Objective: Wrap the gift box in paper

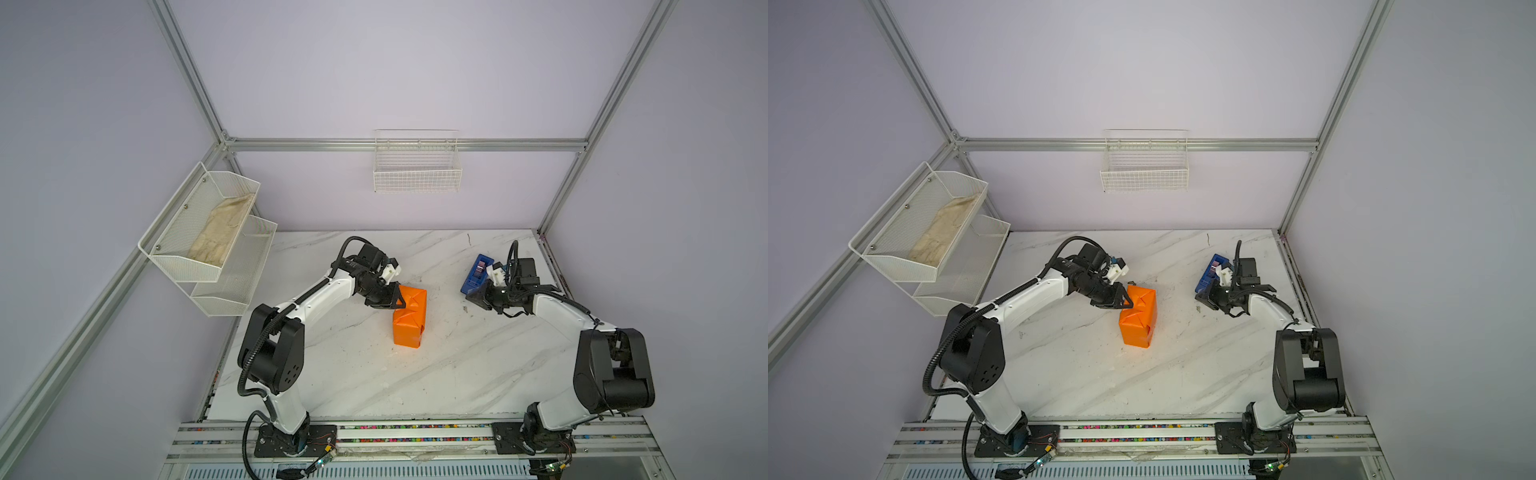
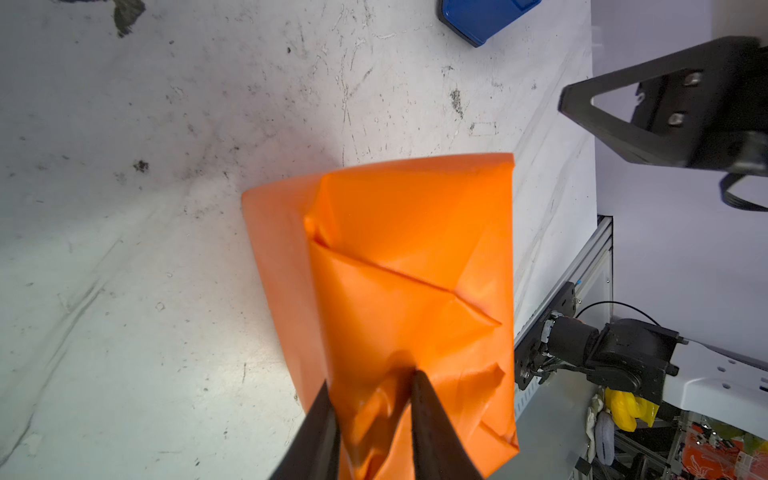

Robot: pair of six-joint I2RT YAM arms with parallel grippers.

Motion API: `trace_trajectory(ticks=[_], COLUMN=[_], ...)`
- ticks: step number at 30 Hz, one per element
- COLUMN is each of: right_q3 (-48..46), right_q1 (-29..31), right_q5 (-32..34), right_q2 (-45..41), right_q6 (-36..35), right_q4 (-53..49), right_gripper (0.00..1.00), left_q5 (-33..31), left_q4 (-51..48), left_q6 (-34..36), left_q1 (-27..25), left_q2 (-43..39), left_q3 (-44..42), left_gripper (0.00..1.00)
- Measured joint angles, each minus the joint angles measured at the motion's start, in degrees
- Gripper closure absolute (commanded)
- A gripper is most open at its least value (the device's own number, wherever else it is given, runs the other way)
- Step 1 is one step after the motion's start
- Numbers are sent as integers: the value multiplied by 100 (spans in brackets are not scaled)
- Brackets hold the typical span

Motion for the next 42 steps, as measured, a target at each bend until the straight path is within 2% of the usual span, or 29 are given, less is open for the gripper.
trace_trajectory(ticks=[4, 8, 16, 25, 42], right_q3=[358, 662, 1320, 1515, 1482], right_q1=[671, 1093, 1670, 1790, 1792], right_q5=[-546, -942, -1300, -1379, -1333], right_q2=[-162, -120, 470, 839, 1032], right_q6=[72, 59, -675, -1154, -1250], right_q4=[-44, -221, -1268, -1963, -2354], right_gripper=[100, 100, 100, 100, 100], left_q5=[81, 155, 247, 249, 249], left_q4=[9, -28, -111, -247, -291], left_q6=[343, 678, 1421, 1921, 2111], left_q1=[-11, -50, -229, -350, -358], left_q2=[44, 146, 323, 393, 404], left_q3=[20, 140, 372, 501, 531], left_gripper=[74, 74, 74, 74, 74])
